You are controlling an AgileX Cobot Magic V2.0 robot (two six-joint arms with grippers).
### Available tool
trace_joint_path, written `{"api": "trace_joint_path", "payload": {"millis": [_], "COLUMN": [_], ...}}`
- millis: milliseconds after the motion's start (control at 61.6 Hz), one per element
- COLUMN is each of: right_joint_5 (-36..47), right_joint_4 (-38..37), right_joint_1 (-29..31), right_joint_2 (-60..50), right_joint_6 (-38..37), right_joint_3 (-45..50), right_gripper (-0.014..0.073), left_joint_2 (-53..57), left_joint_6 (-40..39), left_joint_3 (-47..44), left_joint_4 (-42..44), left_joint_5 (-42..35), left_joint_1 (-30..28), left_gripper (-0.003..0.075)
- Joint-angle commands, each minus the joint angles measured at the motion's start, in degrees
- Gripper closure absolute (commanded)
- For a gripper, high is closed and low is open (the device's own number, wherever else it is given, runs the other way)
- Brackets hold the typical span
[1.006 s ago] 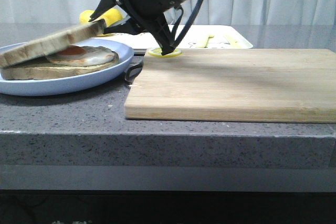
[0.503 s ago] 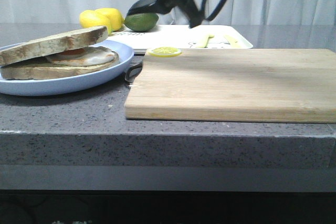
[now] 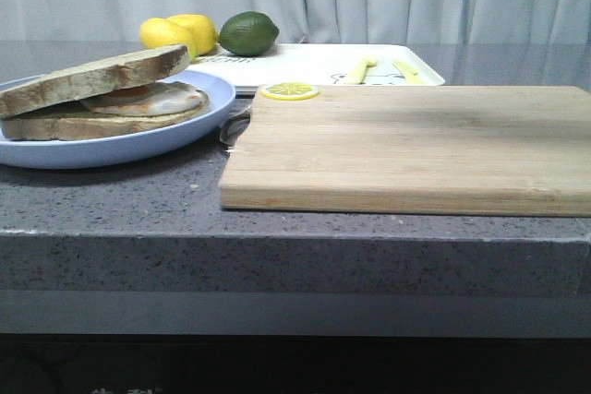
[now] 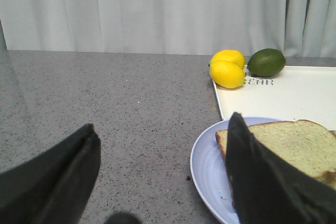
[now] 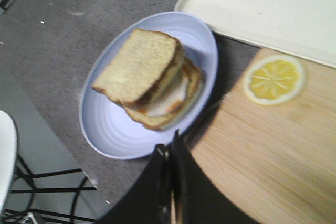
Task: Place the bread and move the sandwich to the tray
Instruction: 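Open the right gripper and withdraw it from the sandwich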
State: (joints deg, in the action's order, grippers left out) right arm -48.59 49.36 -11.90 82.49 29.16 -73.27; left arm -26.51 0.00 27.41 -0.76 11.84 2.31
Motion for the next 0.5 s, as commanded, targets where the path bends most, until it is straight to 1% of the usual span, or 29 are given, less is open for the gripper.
{"api": "trace_joint_path", "payload": {"millis": [0, 49, 130, 178, 227, 308, 406, 487], "right_joint_5": [-2.2, -3.4, -4.8, -4.6, -3.1, 2.9, 11.9, 17.6], "right_joint_4": [-9.1, -17.4, -32.8, -39.3, -43.7, -46.0, -45.0, -44.3], "right_joint_1": [4.6, 7.0, 9.9, 10.8, 10.9, 10.9, 10.4, 10.1], "right_joint_2": [-5.2, -7.0, -9.7, -11.8, -14.3, -19.6, -28.0, -34.0], "right_joint_6": [-5.4, -11.8, -20.6, -23.6, -25.8, -26.6, -26.6, -26.6], "right_joint_3": [-1.5, -1.5, -1.0, 0.6, 3.1, 8.8, 18.0, 25.4], "right_gripper": [0.0654, 0.0654, 0.0654, 0.0654, 0.0654, 0.0654, 0.0654, 0.0654], "left_joint_2": [-0.7, -0.7, -0.7, -0.7, -0.7, -0.7, -0.7, -0.7], "left_joint_6": [0.0, 0.0, 0.0, 0.0, 0.0, 0.0, 0.0, 0.0], "left_joint_3": [2.1, 2.1, 2.1, 2.1, 2.0, 2.0, 2.0, 2.0], "left_joint_4": [-0.1, -0.1, -0.1, -0.1, -0.1, -0.1, -0.1, -0.1], "left_joint_5": [-4.7, -4.7, -4.7, -4.7, -4.7, -4.7, -4.7, -4.7], "left_joint_1": [-0.1, -0.1, -0.1, -0.1, -0.1, -0.1, -0.1, -0.1], "left_gripper": [0.0231, 0.0231, 0.0231, 0.0231, 0.0231, 0.0231, 0.0231, 0.0231]}}
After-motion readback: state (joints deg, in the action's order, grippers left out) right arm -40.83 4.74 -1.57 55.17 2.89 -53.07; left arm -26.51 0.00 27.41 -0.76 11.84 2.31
